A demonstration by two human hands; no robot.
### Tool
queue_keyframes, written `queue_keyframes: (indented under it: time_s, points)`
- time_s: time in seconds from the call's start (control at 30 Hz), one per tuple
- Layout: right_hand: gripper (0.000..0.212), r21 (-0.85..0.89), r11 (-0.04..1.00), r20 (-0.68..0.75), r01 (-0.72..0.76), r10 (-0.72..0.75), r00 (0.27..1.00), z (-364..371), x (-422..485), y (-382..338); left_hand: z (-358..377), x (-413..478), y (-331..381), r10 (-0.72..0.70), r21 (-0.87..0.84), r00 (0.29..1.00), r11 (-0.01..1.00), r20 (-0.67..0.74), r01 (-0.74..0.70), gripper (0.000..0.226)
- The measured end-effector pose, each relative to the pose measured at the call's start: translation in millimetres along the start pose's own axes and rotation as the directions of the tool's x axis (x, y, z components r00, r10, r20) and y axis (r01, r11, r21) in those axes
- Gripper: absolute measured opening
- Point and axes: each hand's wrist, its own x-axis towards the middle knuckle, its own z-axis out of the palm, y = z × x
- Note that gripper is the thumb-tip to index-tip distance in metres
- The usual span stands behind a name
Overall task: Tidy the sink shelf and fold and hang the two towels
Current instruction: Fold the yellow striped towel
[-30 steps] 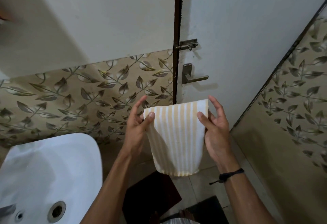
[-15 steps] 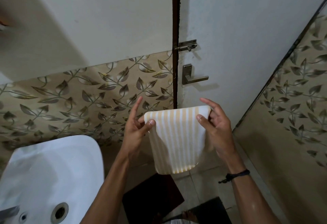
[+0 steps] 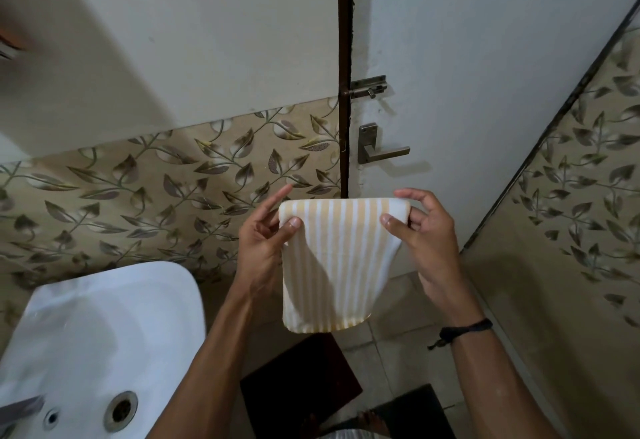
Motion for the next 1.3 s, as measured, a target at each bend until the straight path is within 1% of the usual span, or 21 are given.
queue_keyframes:
  time_s: [0.1,0.2,0.27,0.3,0.4,0.47,0.53,0.6,0.67,0.8,0.83,0.87,0.9,0.93,0.97,1.0,1.03,1.1,1.2,1.27,1.3]
  points:
    - [0.042,-0.148,0.986,0.132,-0.074,0.094,0.987,-6.0,4.9,-13.1,0.8,-2.7,0.0,-0.006,-0.019,0.999,1.0,-0.041,0.005,0.051]
    - [0.037,-0.22,0.971,0.099,-0.093,0.117,0.988,-2.9,9.2,-17.0,6.1,-8.1,-1.6,-0.01,-0.063,0.999,0.998,-0.041,0.008,0.045]
    - [0.038,-0.187,0.98,0.105,-0.064,0.085,0.991,0.9,10.5,-17.6,7.7,-8.7,-0.6,0.0,-0.089,0.999,0.996,-0.049,-0.004,0.041]
    - [0.042,-0.16,0.986,0.137,-0.051,0.074,0.988,1.7,10.9,-17.8,7.8,-8.3,0.7,-0.001,-0.108,0.998,0.994,-0.064,-0.006,0.04]
    - [0.063,-0.115,0.993,0.282,-0.025,0.056,0.958,1.3,10.8,-21.0,4.5,-7.6,5.5,-0.017,-0.162,0.996,0.987,-0.093,0.001,0.041]
    - [0.069,-0.104,0.994,0.302,0.029,0.003,0.953,1.2,10.0,-22.9,-0.6,-7.8,7.3,-0.034,-0.163,0.995,0.986,-0.099,0.017,0.04]
    - [0.063,-0.082,0.992,0.267,0.095,-0.07,0.961,3.2,8.4,-24.1,-6.3,-6.6,11.7,-0.051,-0.058,0.995,0.997,-0.084,0.046,0.044]
    - [0.054,-0.029,0.993,0.262,0.111,-0.1,0.96,7.4,6.8,-23.7,-12.8,-2.1,18.6,-0.04,0.167,0.997,0.985,-0.072,0.052,0.051]
    - [0.048,0.023,0.995,0.264,0.097,-0.1,0.959,11.1,6.2,-23.8,-15.7,1.6,26.3,-0.016,0.373,0.998,0.927,-0.069,0.04,0.054]
    - [0.043,0.08,0.991,0.223,0.103,-0.119,0.968,11.1,11.0,-30.2,-12.1,2.6,41.2,0.021,0.531,0.995,0.847,-0.094,0.032,0.046]
    - [0.043,0.085,0.991,0.211,0.101,-0.117,0.97,11.2,12.1,-31.7,-10.7,2.7,44.8,0.037,0.589,0.994,0.808,-0.101,0.03,0.043]
    - [0.042,0.089,0.991,0.202,0.095,-0.112,0.973,11.8,13.0,-33.1,-9.8,2.9,48.0,0.069,0.674,0.992,0.739,-0.102,0.018,0.042]
    - [0.041,0.095,0.992,0.195,0.086,-0.104,0.975,12.6,13.8,-34.0,-8.4,3.0,51.3,0.122,0.778,0.989,0.628,-0.087,-0.009,0.043]
    - [0.039,0.108,0.991,0.188,0.074,-0.093,0.978,13.5,14.2,-35.5,-5.5,2.5,54.8,0.173,0.872,0.984,0.488,-0.049,-0.042,0.046]
    - [0.037,0.131,0.99,0.179,0.057,-0.081,0.981,14.2,15.0,-37.5,-0.6,2.4,57.9,0.2,0.931,0.98,0.357,0.002,-0.074,0.053]
    - [0.036,0.164,0.986,0.167,0.038,-0.066,0.984,14.4,16.1,-40.1,5.8,3.0,60.6,0.197,0.959,0.979,0.263,0.053,-0.105,0.063]
    - [0.035,0.206,0.978,0.158,0.019,-0.053,0.986,14.0,18.0,-42.2,12.9,5.3,62.0,0.177,0.969,0.98,0.211,0.095,-0.132,0.072]
    - [0.035,0.284,0.959,0.157,-0.003,-0.044,0.987,13.9,20.5,-46.5,29.0,10.1,64.5,0.169,0.968,0.972,0.164,0.163,-0.191,0.084]
    - [0.034,0.318,0.948,0.194,-0.013,-0.052,0.98,17.3,19.4,-51.7,51.4,21.8,69.7,0.187,0.94,0.937,0.119,0.296,-0.321,0.087]
    - [0.033,0.307,0.952,0.217,-0.01,-0.06,0.974,20.0,18.0,-54.4,63.6,32.5,73.6,0.088,0.901,0.906,0.103,0.413,-0.421,0.083]
    - [0.033,0.306,0.952,0.217,-0.003,-0.067,0.974,20.3,18.4,-54.9,67.8,37.7,74.9,0.023,0.882,0.891,0.131,0.453,-0.452,0.077]
